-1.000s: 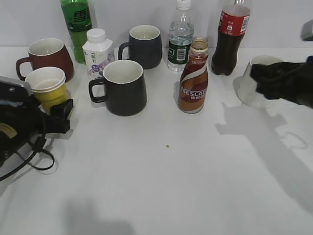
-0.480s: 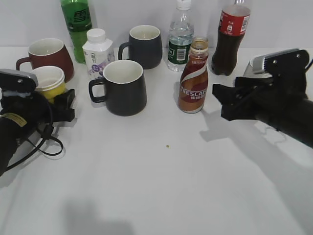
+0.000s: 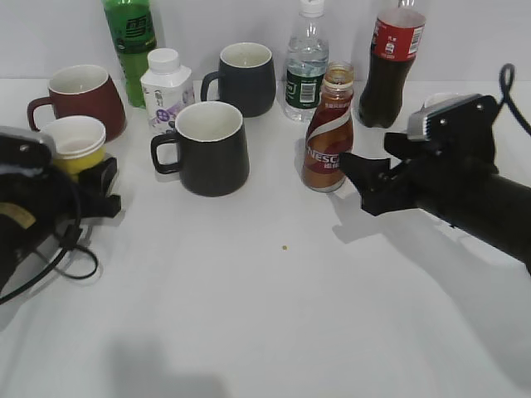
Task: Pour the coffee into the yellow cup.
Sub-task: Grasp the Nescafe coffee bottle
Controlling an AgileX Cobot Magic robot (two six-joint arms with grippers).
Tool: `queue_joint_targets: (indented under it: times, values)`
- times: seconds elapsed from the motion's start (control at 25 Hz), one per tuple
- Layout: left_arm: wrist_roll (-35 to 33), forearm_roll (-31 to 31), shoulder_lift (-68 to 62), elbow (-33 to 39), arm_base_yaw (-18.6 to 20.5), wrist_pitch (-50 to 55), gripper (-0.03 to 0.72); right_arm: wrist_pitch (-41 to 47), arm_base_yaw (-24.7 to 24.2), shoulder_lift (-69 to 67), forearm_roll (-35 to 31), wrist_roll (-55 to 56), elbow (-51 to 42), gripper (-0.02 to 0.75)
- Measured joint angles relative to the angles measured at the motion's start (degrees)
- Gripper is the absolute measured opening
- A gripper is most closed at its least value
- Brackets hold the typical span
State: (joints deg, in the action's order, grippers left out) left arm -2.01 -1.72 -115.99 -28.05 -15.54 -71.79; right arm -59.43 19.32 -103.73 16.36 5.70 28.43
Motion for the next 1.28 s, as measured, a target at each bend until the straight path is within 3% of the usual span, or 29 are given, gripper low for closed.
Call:
queue_joint_targets:
  times: [0.2, 0.4, 0.72, 0.96, 1.08, 1.28]
  values:
    - [0.0, 5.9, 3.0, 4.4, 0.1, 0.2, 0.421, -0.1, 0.0, -2.1, 3.2, 0.0, 4.0, 0.59]
    - [0.5, 19.1, 5.3, 5.8, 0.1, 1.9, 0.421, -0.1, 0.0, -5.3, 7.4, 0.8, 8.9, 0.59]
    - [5.8, 33.8, 5.9, 5.8, -0.2, 2.3, 0.42, 1.3, 0.1, -11.2, 9.6, 2.8, 16.0, 0.59]
    - [6.3, 35.7, 6.0, 4.1, -5.3, 2.4, 0.419, 2.2, 0.1, -15.1, 10.0, 4.8, 19.1, 0.579]
    - [6.2, 35.7, 6.0, 2.8, -8.3, 2.4, 0.419, 2.2, 0.1, -15.6, 10.1, 5.4, 19.3, 0.497]
    - [7.0, 35.6, 6.0, 1.2, -10.8, 2.5, 0.419, 2.2, 0.1, -15.6, 10.1, 5.5, 19.4, 0.501]
